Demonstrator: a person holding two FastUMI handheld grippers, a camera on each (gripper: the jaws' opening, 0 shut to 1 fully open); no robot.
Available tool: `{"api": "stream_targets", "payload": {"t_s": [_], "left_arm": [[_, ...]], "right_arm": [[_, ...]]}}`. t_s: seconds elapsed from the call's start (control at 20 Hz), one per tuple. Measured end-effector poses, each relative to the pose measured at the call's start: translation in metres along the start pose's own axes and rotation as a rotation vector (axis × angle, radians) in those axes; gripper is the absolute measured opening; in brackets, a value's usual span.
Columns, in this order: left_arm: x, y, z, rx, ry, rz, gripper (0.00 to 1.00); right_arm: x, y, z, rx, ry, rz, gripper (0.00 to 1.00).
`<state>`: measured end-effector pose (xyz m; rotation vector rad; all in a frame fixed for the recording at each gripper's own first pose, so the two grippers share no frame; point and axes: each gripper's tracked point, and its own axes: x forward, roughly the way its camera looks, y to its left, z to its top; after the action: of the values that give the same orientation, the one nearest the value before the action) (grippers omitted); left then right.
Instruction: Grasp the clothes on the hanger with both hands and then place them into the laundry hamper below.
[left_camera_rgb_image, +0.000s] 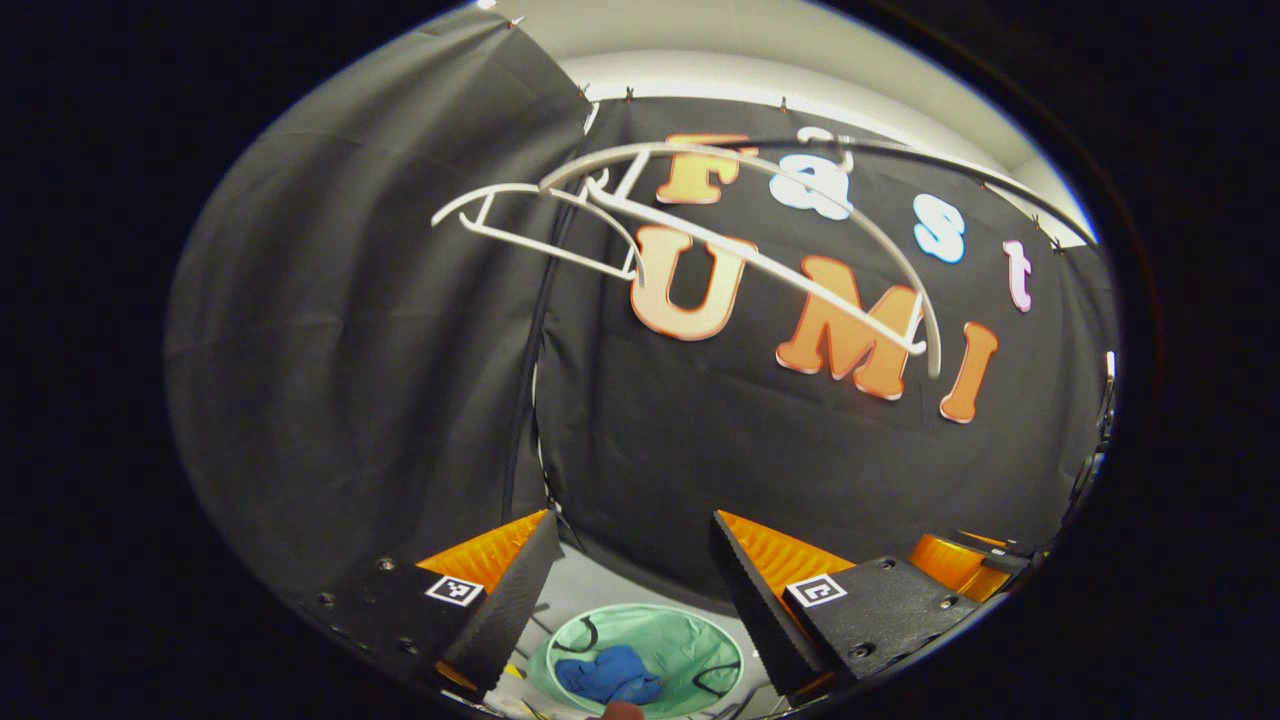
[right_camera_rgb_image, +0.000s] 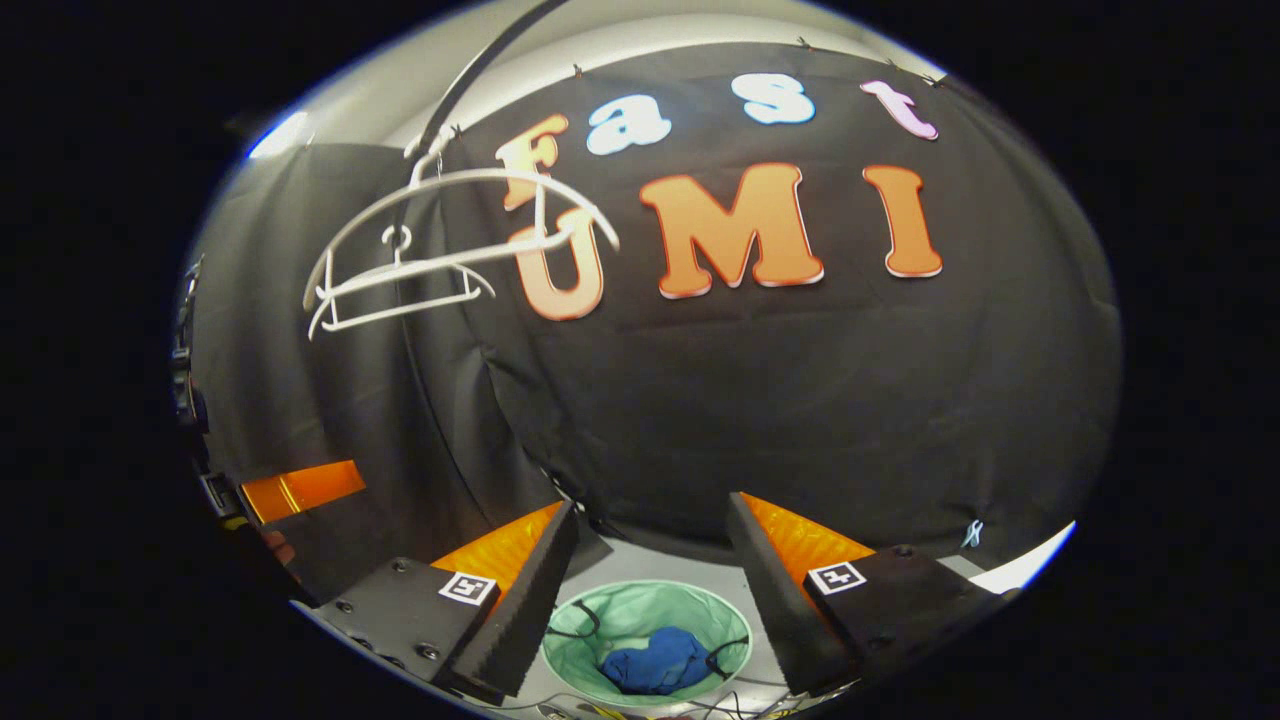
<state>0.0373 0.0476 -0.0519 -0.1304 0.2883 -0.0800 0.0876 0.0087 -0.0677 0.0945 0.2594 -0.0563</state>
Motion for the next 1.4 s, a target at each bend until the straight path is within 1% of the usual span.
{"api": "stream_targets", "payload": {"t_s": [0.05,0.1,0.15,0.2,0.25,0.3,0.4,0.5,0.55,0.7,0.75,0.95,1.0,1.1,1.15,1.2,1.25,1.4], "left_arm": [[0.000,0.000,0.012,-0.004,-0.027,-0.004,0.95],[-0.003,0.000,0.029,-0.009,-0.058,-0.006,0.99],[-0.011,-0.001,0.045,-0.012,-0.086,-0.007,0.95],[-0.016,-0.004,0.059,-0.014,-0.115,-0.004,0.95],[-0.024,-0.003,0.078,-0.013,-0.150,-0.001,0.92],[-0.029,-0.003,0.091,-0.009,-0.182,0.002,0.92],[-0.036,-0.008,0.106,0.000,-0.210,-0.005,0.92],[-0.046,-0.012,0.114,-0.005,-0.226,-0.011,0.92],[-0.053,-0.009,0.121,-0.008,-0.248,-0.017,0.92],[-0.065,-0.005,0.139,0.013,-0.311,-0.012,0.92],[-0.067,-0.007,0.141,0.018,-0.322,-0.008,0.92],[-0.072,-0.009,0.142,0.010,-0.311,-0.017,0.92],[-0.071,-0.008,0.141,0.009,-0.307,-0.016,0.92],[-0.069,-0.005,0.138,0.007,-0.299,-0.011,0.92],[-0.069,-0.005,0.136,0.004,-0.293,-0.011,0.92],[-0.069,-0.005,0.134,0.003,-0.287,-0.013,0.92],[-0.068,-0.005,0.133,0.003,-0.280,-0.012,0.92],[-0.069,-0.006,0.130,0.005,-0.278,-0.010,0.92]], "right_arm": [[-0.005,0.001,0.021,0.001,-0.044,0.005,0.98],[-0.012,0.002,0.041,-0.002,-0.089,0.010,0.98],[-0.019,0.004,0.060,-0.014,-0.126,0.014,0.98],[-0.025,0.004,0.078,-0.034,-0.159,0.013,0.98],[-0.034,0.006,0.088,-0.058,-0.186,0.010,0.88],[-0.039,0.006,0.096,-0.076,-0.210,0.008,0.88],[-0.052,0.012,0.112,-0.074,-0.246,0.021,0.88],[-0.061,0.017,0.119,-0.059,-0.257,0.032,0.89],[-0.064,0.017,0.120,-0.061,-0.266,0.028,1.00],[-0.080,0.012,0.122,-0.069,-0.299,0.008,1.00],[-0.083,0.013,0.124,-0.072,-0.303,0.005,0.89],[-0.094,0.017,0.124,-0.081,-0.302,0.009,0.89],[-0.095,0.018,0.124,-0.082,-0.303,0.011,0.98],[-0.098,0.018,0.125,-0.085,-0.309,0.012,0.97],[-0.100,0.016,0.125,-0.084,-0.307,0.012,1.00],[-0.099,0.016,0.124,-0.081,-0.304,0.013,0.97],[-0.096,0.017,0.123,-0.075,-0.299,0.017,1.00],[-0.093,0.016,0.120,-0.071,-0.287,0.021,0.98]]}}
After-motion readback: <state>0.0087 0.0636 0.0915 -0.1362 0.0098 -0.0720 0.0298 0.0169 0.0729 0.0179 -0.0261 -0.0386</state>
